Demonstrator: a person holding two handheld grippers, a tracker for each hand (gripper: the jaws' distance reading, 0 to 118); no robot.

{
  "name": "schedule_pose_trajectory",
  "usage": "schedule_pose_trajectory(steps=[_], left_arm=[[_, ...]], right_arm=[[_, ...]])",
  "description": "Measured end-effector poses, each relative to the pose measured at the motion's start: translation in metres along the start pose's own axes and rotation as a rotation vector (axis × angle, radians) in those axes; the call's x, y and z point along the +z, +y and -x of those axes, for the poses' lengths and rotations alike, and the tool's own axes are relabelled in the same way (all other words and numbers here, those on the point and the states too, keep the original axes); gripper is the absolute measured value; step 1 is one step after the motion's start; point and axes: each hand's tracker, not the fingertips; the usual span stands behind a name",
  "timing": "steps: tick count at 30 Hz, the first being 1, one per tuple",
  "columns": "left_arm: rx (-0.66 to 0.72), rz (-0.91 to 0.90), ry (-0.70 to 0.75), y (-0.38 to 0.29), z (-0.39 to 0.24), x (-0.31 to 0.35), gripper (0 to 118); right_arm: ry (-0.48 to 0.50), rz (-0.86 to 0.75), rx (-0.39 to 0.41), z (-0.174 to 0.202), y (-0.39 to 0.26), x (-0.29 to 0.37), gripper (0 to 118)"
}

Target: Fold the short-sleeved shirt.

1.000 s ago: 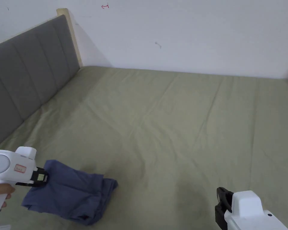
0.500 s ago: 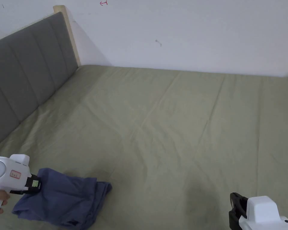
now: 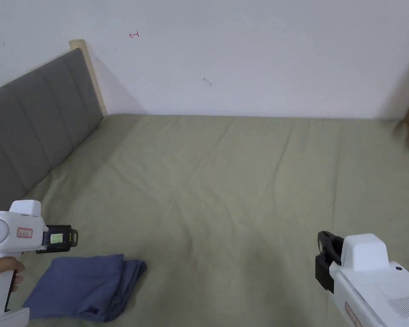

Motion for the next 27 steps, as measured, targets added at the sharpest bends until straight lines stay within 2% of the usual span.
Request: schedule_pose_trajectory(steps=[9, 15, 21, 27], left_arm=[[0.019, -0.426, 0.022, 0.005, -0.089, 0.108, 87], [0.009, -0.673, -0.017, -0.008, -0.154, 0.158, 87], [-0.054, -0.842, -0.019, -0.037, -0.217, 0.174, 87], [-0.081, -0.913, -0.031, -0.067, -0.261, 0.169, 87]], right_arm=[[-0.065, -0.155, 0.029, -0.032, 0.07, 0.059, 0], [-0.124, -0.239, 0.048, -0.053, 0.093, 0.092, 0], [-0.18, -0.279, 0.057, -0.071, 0.093, 0.117, 0], [-0.229, -0.294, 0.051, -0.084, 0.08, 0.131, 0]])
